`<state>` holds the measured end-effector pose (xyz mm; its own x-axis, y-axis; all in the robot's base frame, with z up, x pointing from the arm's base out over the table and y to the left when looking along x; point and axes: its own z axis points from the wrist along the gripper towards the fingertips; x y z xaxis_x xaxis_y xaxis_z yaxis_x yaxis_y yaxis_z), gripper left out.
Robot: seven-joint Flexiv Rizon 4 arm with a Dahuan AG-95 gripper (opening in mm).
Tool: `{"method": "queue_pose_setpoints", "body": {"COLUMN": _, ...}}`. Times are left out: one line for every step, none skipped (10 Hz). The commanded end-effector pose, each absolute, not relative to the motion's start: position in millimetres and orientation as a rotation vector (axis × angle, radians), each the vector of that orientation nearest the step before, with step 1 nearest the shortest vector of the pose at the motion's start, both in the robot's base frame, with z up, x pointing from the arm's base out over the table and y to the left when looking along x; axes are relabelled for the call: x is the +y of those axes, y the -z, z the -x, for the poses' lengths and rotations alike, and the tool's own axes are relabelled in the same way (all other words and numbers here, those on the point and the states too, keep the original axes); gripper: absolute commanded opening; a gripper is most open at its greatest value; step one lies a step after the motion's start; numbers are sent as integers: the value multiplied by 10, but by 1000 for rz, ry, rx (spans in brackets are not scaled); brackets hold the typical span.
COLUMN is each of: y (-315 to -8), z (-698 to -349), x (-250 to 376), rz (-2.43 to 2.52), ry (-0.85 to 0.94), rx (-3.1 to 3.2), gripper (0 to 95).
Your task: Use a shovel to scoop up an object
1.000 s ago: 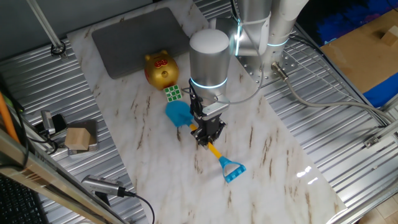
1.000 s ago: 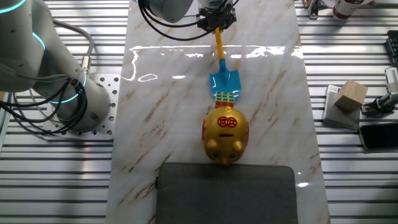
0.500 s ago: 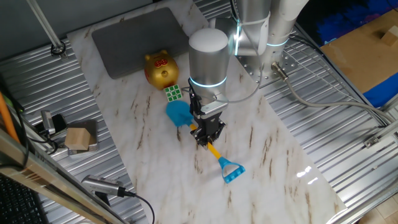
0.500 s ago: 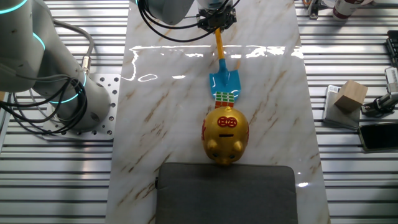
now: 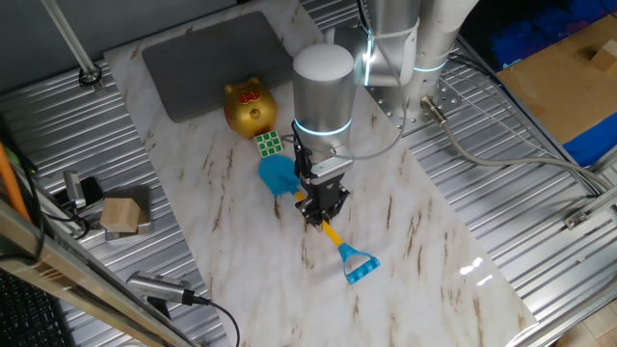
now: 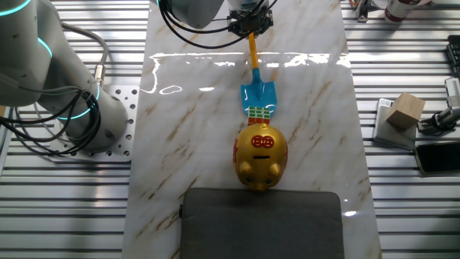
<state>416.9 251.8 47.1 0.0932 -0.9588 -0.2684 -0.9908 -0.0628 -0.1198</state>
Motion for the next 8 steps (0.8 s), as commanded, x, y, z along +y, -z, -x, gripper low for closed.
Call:
{"method": "queue_pose_setpoints", "body": {"y": -470, "z": -4168, "x": 2518, "rz": 2103, "ry": -173, "rx": 1941, "gripper": 0}}
{"method": "queue_pose_setpoints", "body": {"y": -470, "z": -4168, "x": 2518, "rz": 2100, "ry": -175, "rx": 1943, "gripper": 0}}
{"method": "queue_pose_setpoints", "body": {"y": -470, "z": -4168, "x": 2518, "rz": 2095, "ry": -176, "rx": 1948, "gripper": 0}}
{"method": "queue_pose_setpoints", "body": {"y": -470, "z": -4169, "x": 2518, "rz": 2089, "ry": -182, "rx": 1946, "gripper": 0}}
{"method": "queue_pose_setpoints", "body": {"y": -470, "z": -4170, "x": 2519, "rz": 2086, "ry": -183, "rx": 1947, "gripper": 0}}
{"method": "queue_pose_setpoints", "body": {"y": -467, "z": -4173, "x": 2521, "rz": 2088, "ry": -182, "rx": 1947, "gripper": 0}}
{"method": "queue_pose_setpoints", "body": {"y": -466, "z": -4174, "x": 2522, "rz": 2091, "ry": -181, "rx": 1945, "gripper": 0}}
{"method": "queue_pose_setpoints", "body": {"y": -465, "z": -4174, "x": 2521, "rz": 2097, "ry": -176, "rx": 1943, "gripper": 0}}
